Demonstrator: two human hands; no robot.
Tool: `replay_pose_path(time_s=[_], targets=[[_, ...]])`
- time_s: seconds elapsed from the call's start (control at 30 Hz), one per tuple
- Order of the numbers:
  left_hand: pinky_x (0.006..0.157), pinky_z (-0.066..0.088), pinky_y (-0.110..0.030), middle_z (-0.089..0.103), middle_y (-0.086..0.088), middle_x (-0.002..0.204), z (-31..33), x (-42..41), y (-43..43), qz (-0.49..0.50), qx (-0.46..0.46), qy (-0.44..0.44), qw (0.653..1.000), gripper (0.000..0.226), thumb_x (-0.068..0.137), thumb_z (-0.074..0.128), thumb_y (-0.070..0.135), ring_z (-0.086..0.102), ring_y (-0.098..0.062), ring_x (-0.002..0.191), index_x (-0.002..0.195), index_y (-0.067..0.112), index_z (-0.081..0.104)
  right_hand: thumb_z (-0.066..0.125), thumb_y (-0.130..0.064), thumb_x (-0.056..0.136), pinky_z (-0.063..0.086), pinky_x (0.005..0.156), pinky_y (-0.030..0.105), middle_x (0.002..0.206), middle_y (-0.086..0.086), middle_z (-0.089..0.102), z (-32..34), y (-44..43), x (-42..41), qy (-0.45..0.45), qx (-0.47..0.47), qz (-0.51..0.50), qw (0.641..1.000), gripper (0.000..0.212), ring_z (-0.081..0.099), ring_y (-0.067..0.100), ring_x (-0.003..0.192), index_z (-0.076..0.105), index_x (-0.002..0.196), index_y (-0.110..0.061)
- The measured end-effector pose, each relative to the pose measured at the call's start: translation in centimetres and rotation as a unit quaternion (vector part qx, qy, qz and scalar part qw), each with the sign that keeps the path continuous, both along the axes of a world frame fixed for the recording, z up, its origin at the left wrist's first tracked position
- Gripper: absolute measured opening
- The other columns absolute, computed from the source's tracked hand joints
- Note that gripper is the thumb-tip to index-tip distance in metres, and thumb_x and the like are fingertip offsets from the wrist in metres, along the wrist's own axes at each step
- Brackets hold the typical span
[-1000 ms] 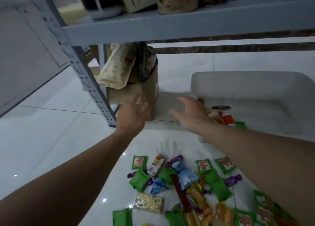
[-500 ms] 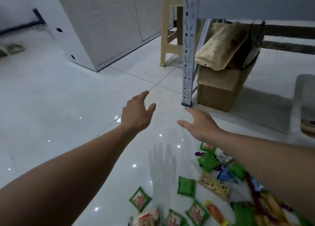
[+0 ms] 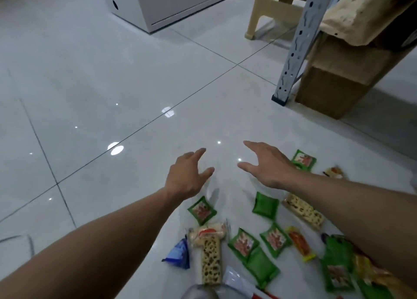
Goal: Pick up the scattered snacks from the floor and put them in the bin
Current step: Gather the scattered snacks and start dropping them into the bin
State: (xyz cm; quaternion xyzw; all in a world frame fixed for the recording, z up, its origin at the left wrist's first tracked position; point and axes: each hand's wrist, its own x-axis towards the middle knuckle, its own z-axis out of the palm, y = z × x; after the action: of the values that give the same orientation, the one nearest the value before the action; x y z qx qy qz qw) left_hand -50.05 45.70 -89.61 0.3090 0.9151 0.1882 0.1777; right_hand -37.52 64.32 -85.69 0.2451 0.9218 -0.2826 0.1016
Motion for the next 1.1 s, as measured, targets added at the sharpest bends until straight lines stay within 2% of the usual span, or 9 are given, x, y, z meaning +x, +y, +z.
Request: replay_pose_path(time_s=[0.13,0.3,0.43,0.5,0.63,0.77,0.9,1.1], targets=[[0.107,0.037,-0.042,0.039,-0.006,0.145,-2.3,2.0,-1.8,-0.068,-0.063,-0.05,0.994,0.079,0.081,0.059,0.062,0.035,-0.025,0.132,0.147,0.039,0.022,0.052,-0.054,0.091,0.026,0.113,0.034,0.157,-0.004,0.025,-1.1,0.1,1.1,-0.015,0.0,-0.023,1.0,0.072,0.025,0.017,0.142,0.021,0.152,-0.029],[0.101,0.039,-0.035,0.042,-0.001,0.128,-3.2,2.6,-2.0,-0.159,-0.121,-0.026,0.98,0.093,0.072,0.067,0.063,0.035,-0.019,0.12,0.148,0.039,0.019,0.053,-0.053,0.092,0.025,0.112,0.033,0.157,-0.003,0.025,-1.8,-0.5,1.6,-0.023,0.006,-0.032,0.999,0.072,0.025,0.018,0.142,0.021,0.152,-0.028],[0.091,0.043,-0.031,0.043,0.0,0.122,-3.6,2.0,-1.8,-0.2,-0.149,-0.057,0.967,0.098,0.069,0.076,0.05,0.038,-0.018,0.114,0.147,0.04,0.018,0.054,-0.05,0.092,0.027,0.112,0.034,0.156,-0.001,0.026,-2.5,-0.7,2.1,-0.035,0.004,-0.029,0.999,0.071,0.026,0.019,0.142,0.022,0.151,-0.026],[0.085,0.045,-0.03,0.046,0.001,0.119,-3.8,1.7,-1.9,-0.21,-0.152,-0.069,0.963,0.095,0.069,0.079,0.042,0.043,-0.017,0.11,0.145,0.041,0.022,0.054,-0.049,0.092,0.026,0.112,0.034,0.156,-0.001,0.025,-2.9,-0.7,2.6,-0.047,-0.002,-0.026,0.999,0.071,0.026,0.019,0.142,0.022,0.151,-0.026],[0.085,0.048,-0.031,0.053,0.001,0.115,-3.9,1.3,-2.0,-0.197,-0.13,-0.085,0.968,0.079,0.07,0.082,0.032,0.052,-0.017,0.103,0.137,0.037,0.04,0.059,-0.046,0.09,0.03,0.111,0.037,0.155,0.001,0.029,-3.8,-0.3,3.6,-0.075,0.006,-0.001,0.997,0.072,0.03,0.022,0.14,0.025,0.151,-0.026],[0.08,0.045,-0.026,0.056,-0.001,0.112,-3.9,1.4,-1.6,-0.176,-0.094,-0.085,0.976,0.058,0.069,0.083,0.026,0.052,-0.018,0.098,0.121,0.028,0.056,0.071,-0.035,0.079,0.045,0.096,0.037,0.138,0.001,0.047,-4.3,-0.2,4.8,-0.11,0.019,0.021,0.993,0.069,0.049,0.022,0.122,0.041,0.141,-0.026],[0.076,0.041,-0.024,0.06,-0.006,0.113,-3.8,1.9,-0.9,-0.145,-0.052,-0.1,0.983,0.048,0.072,0.082,0.017,0.051,-0.017,0.093,0.114,0.02,0.058,0.078,-0.035,0.075,0.049,0.089,0.036,0.127,0.001,0.056,-5.1,-0.7,5.5,-0.125,0.041,0.025,0.991,0.062,0.055,0.023,0.113,0.052,0.13,-0.023],[0.08,0.038,-0.023,0.056,-0.009,0.12,-3.1,2.5,1.1,-0.079,0.014,-0.146,0.986,0.043,0.087,0.066,0.01,0.047,-0.017,0.097,0.126,0.02,0.053,0.082,-0.028,0.073,0.049,0.09,0.039,0.121,0.005,0.055,-5.9,-1.0,5.3,-0.114,0.014,-0.008,0.993,0.058,0.055,0.024,0.106,0.054,0.121,-0.014]])
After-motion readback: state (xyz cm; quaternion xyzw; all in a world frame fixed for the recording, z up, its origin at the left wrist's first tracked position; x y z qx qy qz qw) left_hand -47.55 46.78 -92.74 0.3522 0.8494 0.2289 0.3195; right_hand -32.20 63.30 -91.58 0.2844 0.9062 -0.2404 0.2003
